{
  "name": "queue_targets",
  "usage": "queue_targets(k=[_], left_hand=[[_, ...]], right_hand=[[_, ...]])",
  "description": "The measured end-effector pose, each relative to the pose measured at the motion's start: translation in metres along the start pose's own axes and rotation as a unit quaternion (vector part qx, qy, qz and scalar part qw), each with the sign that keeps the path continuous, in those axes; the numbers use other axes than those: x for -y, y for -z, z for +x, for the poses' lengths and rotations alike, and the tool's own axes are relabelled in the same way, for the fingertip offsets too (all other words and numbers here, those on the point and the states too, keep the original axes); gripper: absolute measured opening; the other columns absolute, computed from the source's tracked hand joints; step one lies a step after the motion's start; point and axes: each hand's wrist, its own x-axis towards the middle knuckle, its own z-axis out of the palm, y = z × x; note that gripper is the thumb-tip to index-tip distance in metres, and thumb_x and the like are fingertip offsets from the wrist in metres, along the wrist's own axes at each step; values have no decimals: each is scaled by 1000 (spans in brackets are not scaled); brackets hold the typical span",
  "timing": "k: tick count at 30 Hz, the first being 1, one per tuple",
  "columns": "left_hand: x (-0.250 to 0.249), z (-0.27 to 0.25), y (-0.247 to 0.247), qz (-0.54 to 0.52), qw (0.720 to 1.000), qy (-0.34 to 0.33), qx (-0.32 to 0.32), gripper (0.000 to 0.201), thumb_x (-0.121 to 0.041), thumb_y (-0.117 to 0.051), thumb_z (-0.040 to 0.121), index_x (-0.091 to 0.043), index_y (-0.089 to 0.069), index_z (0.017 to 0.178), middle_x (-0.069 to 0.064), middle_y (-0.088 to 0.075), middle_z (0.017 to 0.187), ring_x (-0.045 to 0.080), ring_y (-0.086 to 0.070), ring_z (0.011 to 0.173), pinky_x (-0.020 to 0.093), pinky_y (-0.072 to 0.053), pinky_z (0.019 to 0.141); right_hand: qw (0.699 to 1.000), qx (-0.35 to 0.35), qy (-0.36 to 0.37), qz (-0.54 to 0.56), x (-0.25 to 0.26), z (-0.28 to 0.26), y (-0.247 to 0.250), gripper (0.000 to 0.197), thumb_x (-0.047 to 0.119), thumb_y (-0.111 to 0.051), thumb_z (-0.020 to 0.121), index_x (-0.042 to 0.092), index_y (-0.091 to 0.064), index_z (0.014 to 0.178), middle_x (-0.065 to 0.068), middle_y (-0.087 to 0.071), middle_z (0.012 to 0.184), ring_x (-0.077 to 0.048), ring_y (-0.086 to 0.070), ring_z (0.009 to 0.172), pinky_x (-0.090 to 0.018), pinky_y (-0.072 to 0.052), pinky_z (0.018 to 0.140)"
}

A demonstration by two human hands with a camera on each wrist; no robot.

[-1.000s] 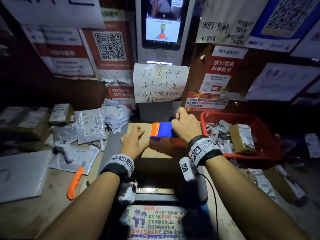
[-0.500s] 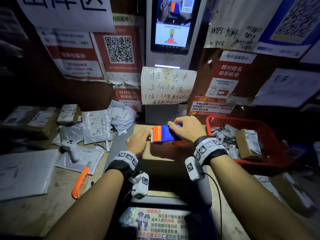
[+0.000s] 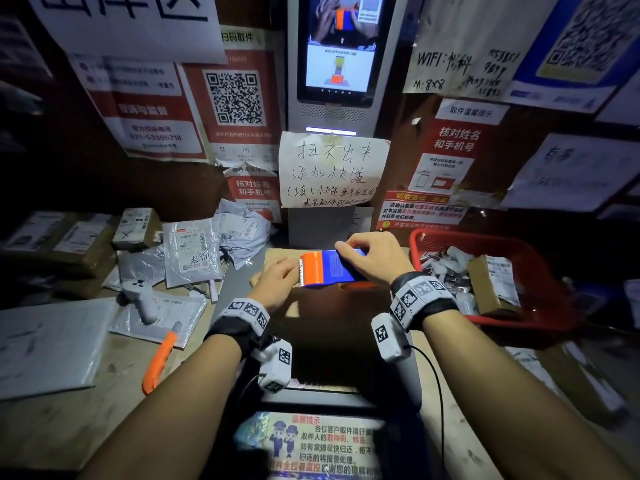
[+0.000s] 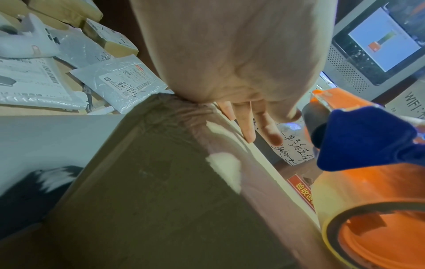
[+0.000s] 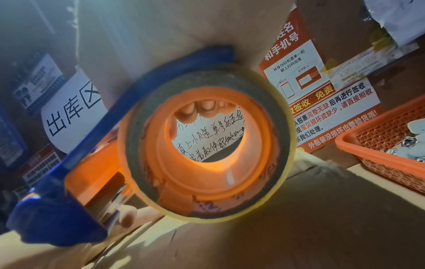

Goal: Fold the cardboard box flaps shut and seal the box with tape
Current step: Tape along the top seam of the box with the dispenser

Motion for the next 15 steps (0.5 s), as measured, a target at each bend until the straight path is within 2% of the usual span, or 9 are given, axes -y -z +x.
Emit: queue_targets(k=[2,4,6,7,8,10,12,15], left_hand=[[6,2,-1,-13,1000,-21,2,23,-39,-47,98,-45,-64,113,-16,-59,119,17,-38,137,47,-18,114],[15,7,-2,-42,998,-42,10,18,-47,-51,87,-47,-66,97,-25,-61,99,21,-51,124,56,-30,108],[24,15,-5,-89,994,-57,16,14,-51,-55,83,-43,-66,81,-17,-65,91,20,-60,104,59,-41,100],[23,14,-4,-103,993,-61,13,15,-46,-57,85,-40,-63,73,-14,-65,89,19,-61,95,57,-44,97],[17,9,1,-112,992,-62,3,21,-36,-58,87,-38,-60,66,-13,-65,92,18,-60,93,55,-46,95],[15,5,3,-114,992,-53,-18,32,-19,-58,91,-31,-56,62,-6,-68,108,20,-62,101,48,-48,96],[18,4,4,-110,992,-46,-36,32,-12,-57,93,-25,-53,64,-2,-66,122,20,-60,113,38,-46,98],[19,4,4,-92,993,-51,-50,27,-8,-53,94,-16,-55,68,-4,-63,125,15,-57,112,28,-41,90]], right_hand=[[1000,2,3,-3,0,0,0,37,46,-60,93,19,-73,73,11,-69,69,-7,-62,68,-29,-51,68],[1000,6,8,-14,0,1,-1,41,51,-58,93,18,-73,74,11,-69,68,-8,-62,68,-31,-52,67],[999,16,11,-42,1,4,-2,49,62,-53,91,20,-73,74,9,-68,68,-10,-62,67,-33,-52,66],[998,26,12,-59,2,6,-2,54,67,-49,89,21,-74,75,7,-68,67,-11,-61,67,-34,-53,66],[996,40,13,-76,4,9,-4,57,71,-47,88,22,-75,76,6,-68,66,-12,-61,66,-33,-53,65],[993,59,11,-99,9,13,-6,59,73,-48,86,24,-78,78,3,-68,65,-12,-60,65,-33,-54,63],[991,69,10,-111,13,18,-8,59,74,-49,85,24,-80,78,-1,-70,65,-15,-59,65,-33,-53,62],[990,82,10,-113,14,23,-10,63,78,-46,81,24,-80,77,-3,-69,64,-19,-57,65,-37,-53,64]])
